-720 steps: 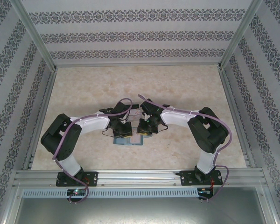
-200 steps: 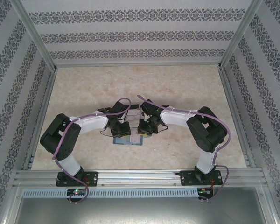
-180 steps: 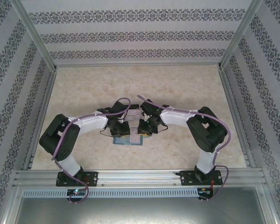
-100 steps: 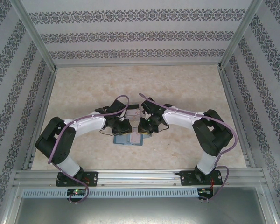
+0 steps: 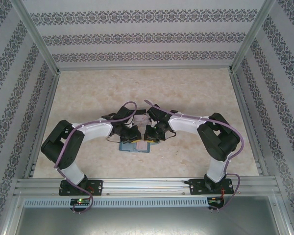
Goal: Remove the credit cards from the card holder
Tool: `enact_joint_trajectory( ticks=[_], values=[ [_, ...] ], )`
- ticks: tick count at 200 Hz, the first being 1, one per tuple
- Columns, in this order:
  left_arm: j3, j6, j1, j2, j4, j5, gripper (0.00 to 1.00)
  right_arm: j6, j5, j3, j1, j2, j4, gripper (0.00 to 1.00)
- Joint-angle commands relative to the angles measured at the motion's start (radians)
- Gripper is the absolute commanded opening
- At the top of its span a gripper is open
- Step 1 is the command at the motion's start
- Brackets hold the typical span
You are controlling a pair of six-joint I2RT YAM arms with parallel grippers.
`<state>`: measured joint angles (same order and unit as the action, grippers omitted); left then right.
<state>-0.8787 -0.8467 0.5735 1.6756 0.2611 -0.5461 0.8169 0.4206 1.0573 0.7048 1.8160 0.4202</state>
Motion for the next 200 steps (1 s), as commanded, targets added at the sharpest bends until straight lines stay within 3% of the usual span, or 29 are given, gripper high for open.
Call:
enact_joint_trajectory(
  ticks=[1, 200],
  values=[
    [0.01, -0.002, -0.013, 0.015, -0.007, 0.007, 0.14, 0.01, -0.008, -0.013, 0.003, 0.024, 0.002, 0.18],
    [-0.012, 0.064, -0.017, -0.009, 0.139, 0.136, 0.15, -0.015, -0.023, -0.012, -0.002, 0.055, 0.031, 0.31]
  ],
)
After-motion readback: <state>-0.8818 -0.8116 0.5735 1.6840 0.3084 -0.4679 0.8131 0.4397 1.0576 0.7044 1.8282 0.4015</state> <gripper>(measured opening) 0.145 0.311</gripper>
